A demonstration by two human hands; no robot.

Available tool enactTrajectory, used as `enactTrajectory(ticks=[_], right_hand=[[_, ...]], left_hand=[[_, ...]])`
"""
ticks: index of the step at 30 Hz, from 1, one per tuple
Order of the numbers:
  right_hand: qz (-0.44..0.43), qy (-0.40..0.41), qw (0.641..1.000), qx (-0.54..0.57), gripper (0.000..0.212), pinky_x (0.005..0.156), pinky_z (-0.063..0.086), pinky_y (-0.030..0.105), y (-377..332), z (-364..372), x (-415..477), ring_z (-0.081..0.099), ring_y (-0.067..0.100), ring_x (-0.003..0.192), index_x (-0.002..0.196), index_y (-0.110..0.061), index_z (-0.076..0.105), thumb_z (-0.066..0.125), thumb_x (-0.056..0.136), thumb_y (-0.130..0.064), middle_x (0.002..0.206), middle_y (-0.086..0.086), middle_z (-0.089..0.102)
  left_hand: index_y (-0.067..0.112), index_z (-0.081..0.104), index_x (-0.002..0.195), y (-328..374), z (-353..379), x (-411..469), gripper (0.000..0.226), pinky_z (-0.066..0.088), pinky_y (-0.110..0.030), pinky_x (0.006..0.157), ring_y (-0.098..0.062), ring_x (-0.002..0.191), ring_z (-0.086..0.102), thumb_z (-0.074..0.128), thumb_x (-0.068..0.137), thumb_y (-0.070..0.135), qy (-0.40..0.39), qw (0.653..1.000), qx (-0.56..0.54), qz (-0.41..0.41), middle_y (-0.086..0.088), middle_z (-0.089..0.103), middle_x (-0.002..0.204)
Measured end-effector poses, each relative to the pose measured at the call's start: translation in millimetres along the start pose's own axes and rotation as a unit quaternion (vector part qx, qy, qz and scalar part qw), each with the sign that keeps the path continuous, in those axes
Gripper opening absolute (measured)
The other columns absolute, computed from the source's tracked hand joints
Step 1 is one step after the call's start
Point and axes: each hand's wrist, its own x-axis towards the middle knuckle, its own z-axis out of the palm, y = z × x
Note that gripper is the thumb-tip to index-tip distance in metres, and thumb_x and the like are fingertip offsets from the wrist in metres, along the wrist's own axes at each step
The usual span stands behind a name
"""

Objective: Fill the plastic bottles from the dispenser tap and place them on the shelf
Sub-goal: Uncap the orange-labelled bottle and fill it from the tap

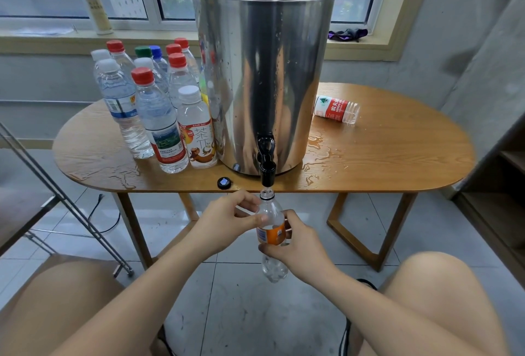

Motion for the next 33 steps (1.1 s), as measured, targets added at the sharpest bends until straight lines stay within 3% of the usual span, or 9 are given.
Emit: enactTrajectory(ticks=[16,33], right_hand=[[0.0,-0.001,1.0,-0.008,0.06,0.09,0.059,0.027,1.1,-0.2,1.2,0.065,0.005,0.107,0.126,-0.04,0.053,0.092,0.08,-0.042,0.113,-0.015,0.067],[0.004,-0.003,1.0,-0.011,0.062,0.084,0.053,0.02,-1.2,-0.8,-0.1,0.063,0.004,0.107,0.129,-0.039,0.052,0.092,0.081,-0.041,0.115,-0.016,0.066]], left_hand=[[0.046,0.066,0.117,-0.4,1.1,-0.2,0.032,0.061,-0.024,0.082,0.001,0.101,0.071,0.08,0.09,0.056,-0.003,1.0,0.0,0.001,0.021,0.071,0.116],[0.047,0.065,0.115,-0.8,1.2,0.7,0.031,0.065,-0.031,0.088,-0.001,0.103,0.071,0.08,0.09,0.057,-0.009,1.0,-0.001,-0.004,0.02,0.071,0.117]])
